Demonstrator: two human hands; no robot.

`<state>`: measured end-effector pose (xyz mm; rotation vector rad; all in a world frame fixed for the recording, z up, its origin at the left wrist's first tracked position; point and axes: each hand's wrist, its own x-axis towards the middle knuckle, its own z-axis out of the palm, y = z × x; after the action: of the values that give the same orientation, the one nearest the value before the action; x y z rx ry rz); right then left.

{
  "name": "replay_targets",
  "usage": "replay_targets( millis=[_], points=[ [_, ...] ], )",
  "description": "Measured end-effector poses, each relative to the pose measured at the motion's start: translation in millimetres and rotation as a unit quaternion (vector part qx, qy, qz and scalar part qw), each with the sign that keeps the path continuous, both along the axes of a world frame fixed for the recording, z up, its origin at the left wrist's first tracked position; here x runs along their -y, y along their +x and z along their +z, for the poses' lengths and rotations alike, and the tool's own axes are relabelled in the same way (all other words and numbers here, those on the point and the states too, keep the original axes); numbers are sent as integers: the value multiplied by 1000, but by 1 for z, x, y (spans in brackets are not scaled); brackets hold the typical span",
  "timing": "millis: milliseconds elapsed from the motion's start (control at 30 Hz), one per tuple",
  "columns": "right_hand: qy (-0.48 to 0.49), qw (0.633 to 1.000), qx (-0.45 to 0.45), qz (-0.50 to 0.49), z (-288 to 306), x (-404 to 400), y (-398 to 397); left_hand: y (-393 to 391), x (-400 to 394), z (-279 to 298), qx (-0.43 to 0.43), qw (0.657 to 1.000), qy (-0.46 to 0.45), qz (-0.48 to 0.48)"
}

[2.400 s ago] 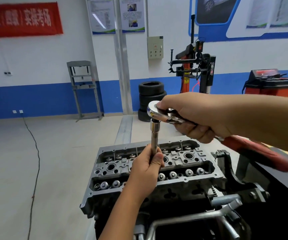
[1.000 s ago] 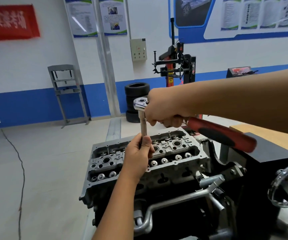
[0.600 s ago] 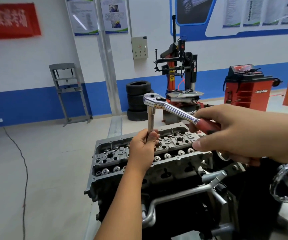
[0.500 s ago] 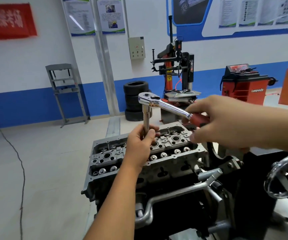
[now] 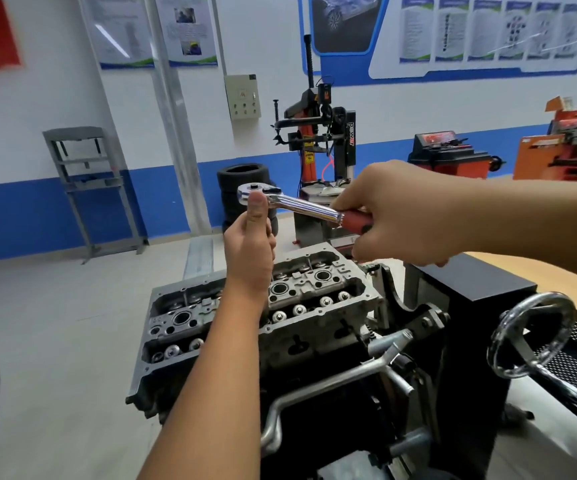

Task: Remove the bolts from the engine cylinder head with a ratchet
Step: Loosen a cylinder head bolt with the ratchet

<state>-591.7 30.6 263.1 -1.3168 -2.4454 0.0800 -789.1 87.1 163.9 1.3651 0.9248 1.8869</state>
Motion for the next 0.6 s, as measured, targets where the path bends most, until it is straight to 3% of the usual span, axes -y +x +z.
replay_targets(
  millis=[600],
  points=[
    [-5,996,42,79,8,-16,16,4,-2,-5,-24,998,28,60]
  ],
)
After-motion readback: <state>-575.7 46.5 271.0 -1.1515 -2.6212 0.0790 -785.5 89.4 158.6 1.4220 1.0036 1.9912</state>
